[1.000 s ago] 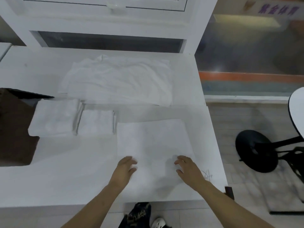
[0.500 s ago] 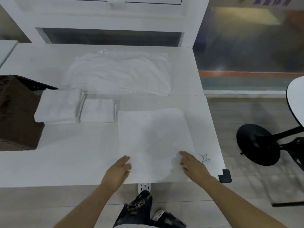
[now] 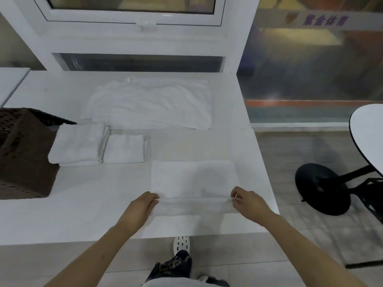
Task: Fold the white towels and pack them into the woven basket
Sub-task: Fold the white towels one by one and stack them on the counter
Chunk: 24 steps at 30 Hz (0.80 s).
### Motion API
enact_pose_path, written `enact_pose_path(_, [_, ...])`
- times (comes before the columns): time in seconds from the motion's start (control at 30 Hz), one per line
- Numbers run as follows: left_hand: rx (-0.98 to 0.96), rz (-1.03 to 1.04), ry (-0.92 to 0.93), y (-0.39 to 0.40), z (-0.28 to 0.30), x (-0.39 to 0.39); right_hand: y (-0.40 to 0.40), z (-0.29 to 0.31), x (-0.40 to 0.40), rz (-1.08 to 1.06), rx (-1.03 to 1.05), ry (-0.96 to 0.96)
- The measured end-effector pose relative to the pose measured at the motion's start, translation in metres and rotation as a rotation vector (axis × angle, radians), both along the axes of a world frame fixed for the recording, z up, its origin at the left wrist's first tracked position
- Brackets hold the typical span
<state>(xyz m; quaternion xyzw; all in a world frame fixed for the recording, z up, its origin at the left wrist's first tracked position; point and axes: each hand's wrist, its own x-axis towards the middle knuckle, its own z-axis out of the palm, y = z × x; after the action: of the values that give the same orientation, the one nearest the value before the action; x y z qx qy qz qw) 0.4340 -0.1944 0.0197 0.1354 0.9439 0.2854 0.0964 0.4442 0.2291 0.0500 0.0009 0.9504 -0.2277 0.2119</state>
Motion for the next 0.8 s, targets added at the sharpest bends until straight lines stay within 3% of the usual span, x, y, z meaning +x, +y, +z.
enact_pose_path(0.43, [0.042, 0.060, 0.022, 0.013, 0.011, -0.120, -0.016, 0.022, -0.106, 0.014, 0.224, 0.166])
enact_pose_path(0.8, [-0.024, 0.078, -0.031, 0.020, -0.023, -0.182, -0.018, -0.035, -0.156, 0.133, 0.379, 0.288])
